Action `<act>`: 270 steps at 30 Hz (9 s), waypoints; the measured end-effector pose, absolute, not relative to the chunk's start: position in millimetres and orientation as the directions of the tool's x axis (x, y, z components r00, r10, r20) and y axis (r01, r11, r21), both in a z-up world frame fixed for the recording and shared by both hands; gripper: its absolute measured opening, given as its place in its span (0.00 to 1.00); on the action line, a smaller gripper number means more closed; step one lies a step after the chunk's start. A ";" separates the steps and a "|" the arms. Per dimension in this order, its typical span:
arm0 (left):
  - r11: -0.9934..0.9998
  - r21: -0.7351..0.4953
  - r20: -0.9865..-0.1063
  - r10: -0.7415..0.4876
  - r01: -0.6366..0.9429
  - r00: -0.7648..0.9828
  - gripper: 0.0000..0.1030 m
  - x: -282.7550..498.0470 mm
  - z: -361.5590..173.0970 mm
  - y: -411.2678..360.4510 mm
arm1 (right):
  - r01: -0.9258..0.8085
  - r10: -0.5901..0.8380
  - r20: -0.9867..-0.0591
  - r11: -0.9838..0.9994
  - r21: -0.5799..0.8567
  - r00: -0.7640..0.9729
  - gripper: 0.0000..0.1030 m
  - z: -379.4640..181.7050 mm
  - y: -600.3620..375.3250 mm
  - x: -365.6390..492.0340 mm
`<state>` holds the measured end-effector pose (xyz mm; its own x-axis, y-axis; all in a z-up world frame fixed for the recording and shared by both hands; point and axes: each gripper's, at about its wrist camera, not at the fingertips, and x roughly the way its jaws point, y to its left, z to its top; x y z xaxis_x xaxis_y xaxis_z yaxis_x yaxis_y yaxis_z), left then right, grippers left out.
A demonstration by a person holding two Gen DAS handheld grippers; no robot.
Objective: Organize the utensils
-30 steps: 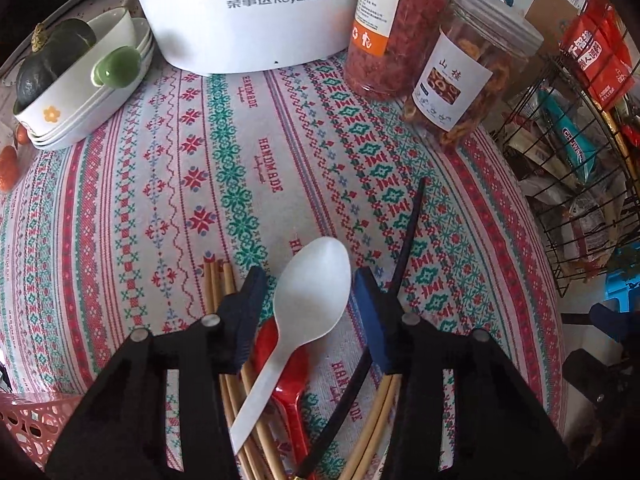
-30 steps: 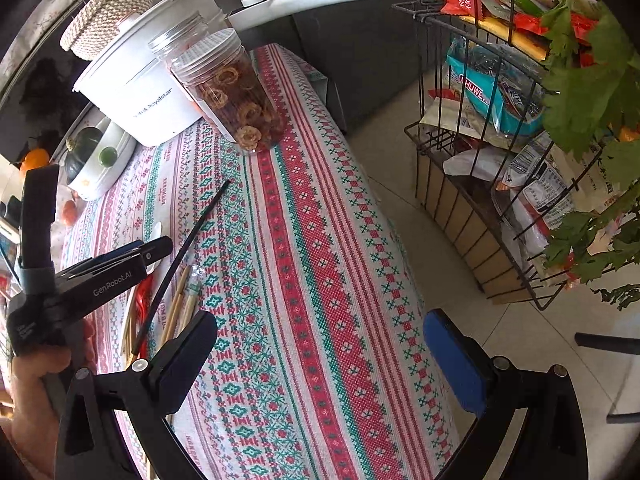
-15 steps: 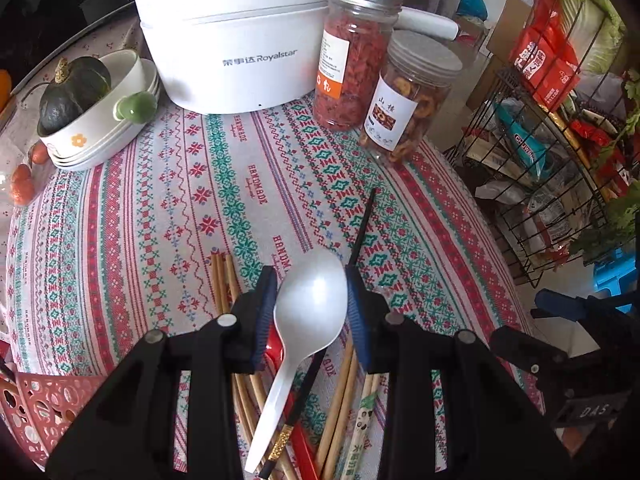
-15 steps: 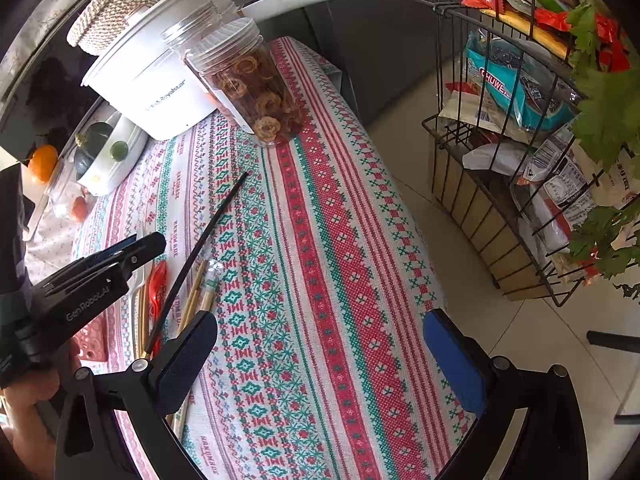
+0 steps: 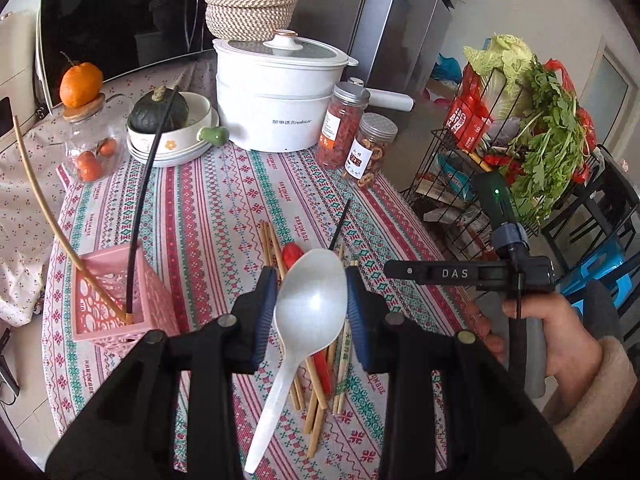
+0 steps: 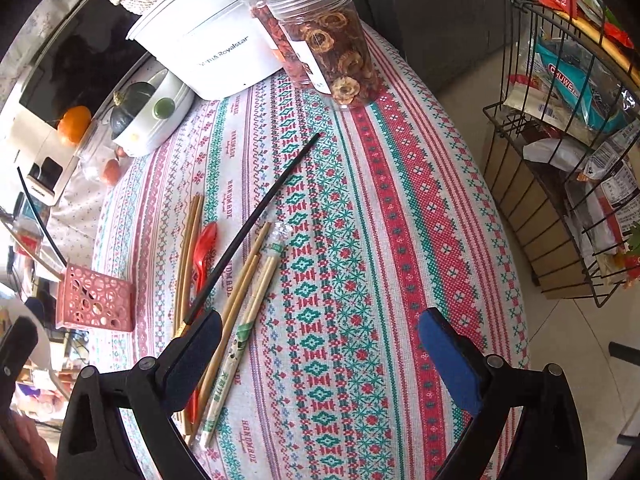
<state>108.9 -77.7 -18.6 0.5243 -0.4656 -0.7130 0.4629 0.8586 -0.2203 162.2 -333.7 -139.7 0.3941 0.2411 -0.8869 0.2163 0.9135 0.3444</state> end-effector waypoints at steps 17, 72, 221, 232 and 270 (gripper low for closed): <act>0.875 -0.289 -0.563 -0.484 0.389 0.670 0.35 87.4 2.9 11.3 | 0.218 0.243 -0.855 0.902 0.374 0.458 0.41 -153.2 -305.3 245.1; 0.872 -0.396 -0.140 -0.368 0.289 0.919 0.36 140.1 -3.9 42.9 | -0.173 0.347 -0.543 0.922 0.346 0.764 0.06 22.9 -215.4 111.8; 0.942 -0.088 -0.861 -0.235 0.324 0.452 0.10 165.1 -69.0 -146.5 | 0.259 0.265 -0.870 0.882 0.392 0.415 1.00 -109.9 -333.7 135.8; 0.904 -0.164 -0.752 -0.373 0.394 0.544 0.10 96.3 -27.1 -59.9 | 0.189 0.259 -0.875 0.914 0.358 0.408 1.00 -102.1 -308.6 126.9; 0.911 -0.285 -0.645 -0.413 0.299 0.643 0.10 71.5 -2.4 61.5 | 0.055 0.284 -0.893 0.945 0.322 0.348 0.11 -156.5 -192.0 225.0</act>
<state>71.5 61.5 -2.4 0.6432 -0.4125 -0.6451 0.2987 0.9109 -0.2847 225.0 -192.0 -156.5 0.3479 0.2840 -0.8935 0.0555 0.9451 0.3220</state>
